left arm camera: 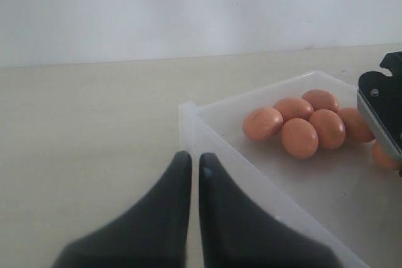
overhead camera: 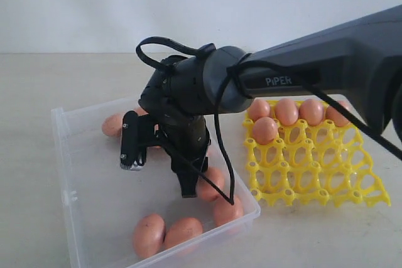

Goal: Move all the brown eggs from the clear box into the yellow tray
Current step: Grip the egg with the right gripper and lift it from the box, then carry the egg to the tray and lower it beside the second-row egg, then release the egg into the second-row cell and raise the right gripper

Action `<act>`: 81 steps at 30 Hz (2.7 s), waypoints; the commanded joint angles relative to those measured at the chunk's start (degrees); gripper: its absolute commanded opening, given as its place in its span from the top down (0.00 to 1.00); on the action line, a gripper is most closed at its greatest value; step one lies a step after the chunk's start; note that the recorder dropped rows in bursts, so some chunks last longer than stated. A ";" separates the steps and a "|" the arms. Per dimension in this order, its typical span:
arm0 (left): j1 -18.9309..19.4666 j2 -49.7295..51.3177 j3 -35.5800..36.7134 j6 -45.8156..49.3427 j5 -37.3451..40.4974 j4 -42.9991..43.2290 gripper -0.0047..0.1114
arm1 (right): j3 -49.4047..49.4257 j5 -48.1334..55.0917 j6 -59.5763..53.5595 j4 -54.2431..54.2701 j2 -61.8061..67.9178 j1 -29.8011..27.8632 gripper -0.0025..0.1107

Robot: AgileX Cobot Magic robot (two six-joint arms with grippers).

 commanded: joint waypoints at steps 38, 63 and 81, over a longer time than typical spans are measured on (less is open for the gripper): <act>-0.31 -0.12 0.23 0.03 -0.41 0.10 0.92 | 46.03 -89.86 31.67 15.02 -43.13 -37.93 0.98; -0.31 -0.12 0.23 0.03 -0.41 0.10 0.92 | 56.24 -90.10 48.54 2.45 -19.64 -36.79 0.98; -0.31 -0.12 0.23 0.03 -0.41 0.10 0.92 | 56.12 -84.04 43.98 6.97 -19.64 -36.79 0.98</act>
